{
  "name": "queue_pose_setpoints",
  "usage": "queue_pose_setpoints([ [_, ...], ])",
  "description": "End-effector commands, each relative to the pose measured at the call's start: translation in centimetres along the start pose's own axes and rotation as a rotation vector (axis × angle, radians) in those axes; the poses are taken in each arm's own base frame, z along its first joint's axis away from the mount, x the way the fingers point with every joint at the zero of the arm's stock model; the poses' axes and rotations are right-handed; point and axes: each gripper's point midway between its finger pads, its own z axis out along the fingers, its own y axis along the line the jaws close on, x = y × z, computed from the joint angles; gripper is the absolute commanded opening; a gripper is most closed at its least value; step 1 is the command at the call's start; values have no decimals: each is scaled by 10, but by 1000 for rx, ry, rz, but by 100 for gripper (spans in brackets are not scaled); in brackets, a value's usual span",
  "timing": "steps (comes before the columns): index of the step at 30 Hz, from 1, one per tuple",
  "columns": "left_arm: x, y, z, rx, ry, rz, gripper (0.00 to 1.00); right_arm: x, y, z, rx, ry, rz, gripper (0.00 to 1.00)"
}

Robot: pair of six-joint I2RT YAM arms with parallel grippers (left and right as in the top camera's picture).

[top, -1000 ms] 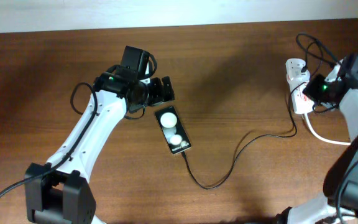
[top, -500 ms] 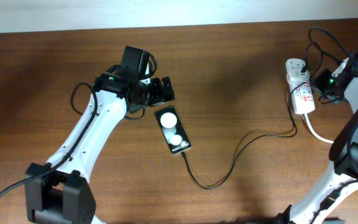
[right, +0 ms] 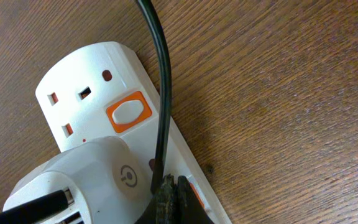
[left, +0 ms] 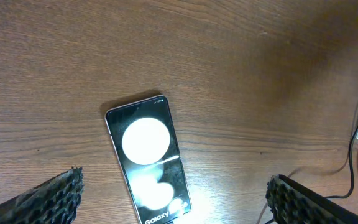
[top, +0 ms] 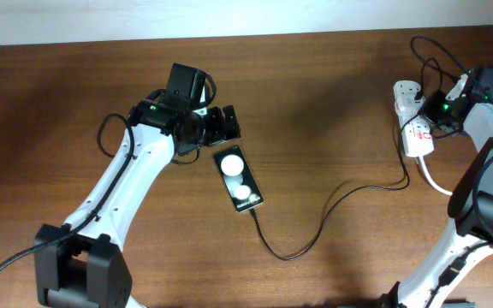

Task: Plug charger to phone and switch on socket

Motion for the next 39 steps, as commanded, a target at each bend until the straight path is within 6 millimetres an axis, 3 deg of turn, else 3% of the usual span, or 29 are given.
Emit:
queue_pose_setpoints([
  [1,-7,-3,-7,8,-26,18,99,17,-1,14,0,62,5,4],
  [10,-7,-3,-7,8,-26,18,99,52,26,17,-36,183,-19,4],
  [15,-7,-3,-7,8,-26,18,99,65,21,14,-16,239,2,4],
  [17,-7,-3,-7,8,-26,18,99,75,-8,3,128,275,98,4],
  [19,-7,-3,-7,8,-26,18,99,78,-28,-27,202,304,159,4],
  [22,-7,-3,-7,8,-26,18,99,56,-20,-102,195,221,195,4],
  [24,-7,-3,-7,8,-25,18,99,37,4,-174,151,76,165,4],
  [26,-7,-3,-7,8,-26,18,99,38,35,-261,85,-87,100,4],
  [28,-7,-3,-7,8,-26,18,99,56,70,-319,6,-189,-81,4],
  [30,-7,-3,-7,8,-26,18,99,92,125,-369,-179,-261,-296,4],
  [32,-7,-3,-7,8,-26,18,99,126,164,-400,-338,-281,-437,4],
  [33,-7,-3,-7,8,-26,18,99,155,187,-414,-447,-258,-571,4],
  [35,-7,-3,-7,8,-26,18,99,198,205,-419,-532,-173,-746,4],
  [37,-7,-3,-7,8,-26,18,99,229,209,-409,-543,-51,-825,6],
  [39,-7,-3,-7,8,-26,18,99,238,208,-401,-529,16,-837,60],
])
